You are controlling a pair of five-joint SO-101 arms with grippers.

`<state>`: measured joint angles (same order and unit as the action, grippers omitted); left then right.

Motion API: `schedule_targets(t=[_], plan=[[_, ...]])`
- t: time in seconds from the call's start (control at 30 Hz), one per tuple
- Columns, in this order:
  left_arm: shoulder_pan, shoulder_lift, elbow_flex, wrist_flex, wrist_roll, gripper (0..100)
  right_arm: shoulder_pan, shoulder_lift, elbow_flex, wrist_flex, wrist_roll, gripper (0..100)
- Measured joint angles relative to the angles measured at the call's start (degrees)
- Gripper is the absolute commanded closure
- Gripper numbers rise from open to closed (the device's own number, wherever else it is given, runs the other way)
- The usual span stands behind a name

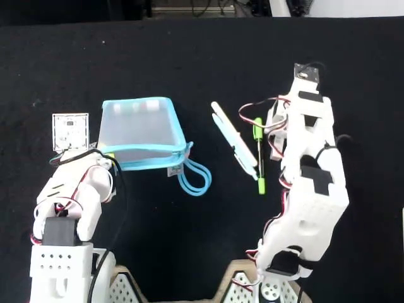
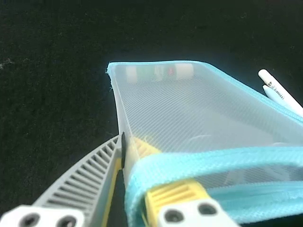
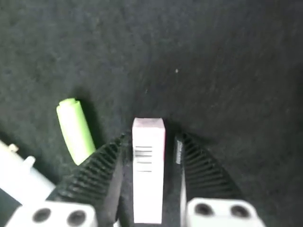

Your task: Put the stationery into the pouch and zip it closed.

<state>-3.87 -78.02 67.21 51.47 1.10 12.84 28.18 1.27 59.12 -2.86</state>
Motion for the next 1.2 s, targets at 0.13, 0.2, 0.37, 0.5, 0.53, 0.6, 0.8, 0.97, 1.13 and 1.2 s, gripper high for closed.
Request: schedule_targets(t=[0.13,0.2,0.37,0.5,0.53,0.6,0.8,0.97,1.13,1.2], plan=[[0.0,0.0,0.0,0.0,0.0,97,0.97,0.09,0.0,0.0,0.0,98.9],[0.0,0.0,0.0,0.0,0.0,97,1.58,0.09,0.0,0.26,-0.09,98.7],[0.0,0.0,0.0,0.0,0.0,97,1.85,-3.34,0.97,2.81,0.09,98.8],[0.0,0.0,0.0,0.0,0.0,97,1.85,-9.14,6.24,4.13,7.03,98.8],[0.0,0.0,0.0,0.0,0.0,97,1.85,-10.37,7.38,4.4,10.29,98.8],[0.0,0.0,0.0,0.0,0.0,97,2.73,-12.04,8.97,4.84,17.41,98.8],[0.0,0.0,0.0,0.0,0.0,97,9.14,-13.1,9.76,5.45,39.56,98.7],[0.0,0.0,0.0,0.0,0.0,97,16.7,-13.1,9.76,5.89,51.52,93.9],[0.0,0.0,0.0,0.0,0.0,97,21.36,-13.1,9.76,11.96,52.66,81.8],[0.0,0.0,0.0,0.0,0.0,97,21.98,-13.1,9.85,13.01,52.75,82.5]])
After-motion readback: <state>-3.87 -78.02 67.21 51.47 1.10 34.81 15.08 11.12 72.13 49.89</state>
